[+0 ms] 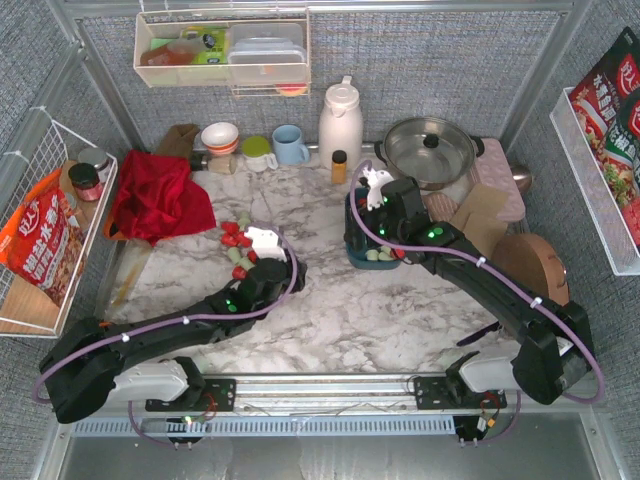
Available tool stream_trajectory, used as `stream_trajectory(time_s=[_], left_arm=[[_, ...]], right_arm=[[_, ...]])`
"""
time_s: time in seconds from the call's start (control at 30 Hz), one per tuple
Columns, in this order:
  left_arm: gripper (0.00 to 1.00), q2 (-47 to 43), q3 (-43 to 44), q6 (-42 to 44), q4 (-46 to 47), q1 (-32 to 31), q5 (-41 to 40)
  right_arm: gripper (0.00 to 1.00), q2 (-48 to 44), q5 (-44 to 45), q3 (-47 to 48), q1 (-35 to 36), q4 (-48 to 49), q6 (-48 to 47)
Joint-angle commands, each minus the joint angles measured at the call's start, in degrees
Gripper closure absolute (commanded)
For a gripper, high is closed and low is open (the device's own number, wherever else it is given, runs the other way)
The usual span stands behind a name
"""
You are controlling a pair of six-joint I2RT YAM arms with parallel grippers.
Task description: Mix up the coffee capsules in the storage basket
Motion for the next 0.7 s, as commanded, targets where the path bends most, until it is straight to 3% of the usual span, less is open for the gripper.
stream_trajectory(time_s=[0.0, 0.13, 0.23, 0.37, 0.67], left_arm=[[0.53, 0.72, 4.74, -0.01, -7.09, 0.01, -5.21], [0.46, 4.04, 10.12, -14.11, -25.97, 0.16, -11.24], [0.36, 4.84, 10.64, -25.99, -32.95, 0.11, -12.25], [0.37, 6.44, 8.86, -32.96, -30.64, 0.17, -10.05], [0.39, 17.44, 13.72, -31.34, -28.07, 0.17, -9.10]], right_arm=[[0.27, -0.21, -0.75, 0.60, 0.00, -0.16, 0.43], [0.27, 0.75, -0.73, 0.83, -0.02, -0.45, 0.26], [0.27, 0.96, -0.52, 0.84, -0.02, -0.42, 0.22], [0.27, 1.13, -0.18, 0.66, -0.03, -0.16, 0.10], [0.27, 1.15, 1.17, 0.16, -0.02, -0.17, -0.61]])
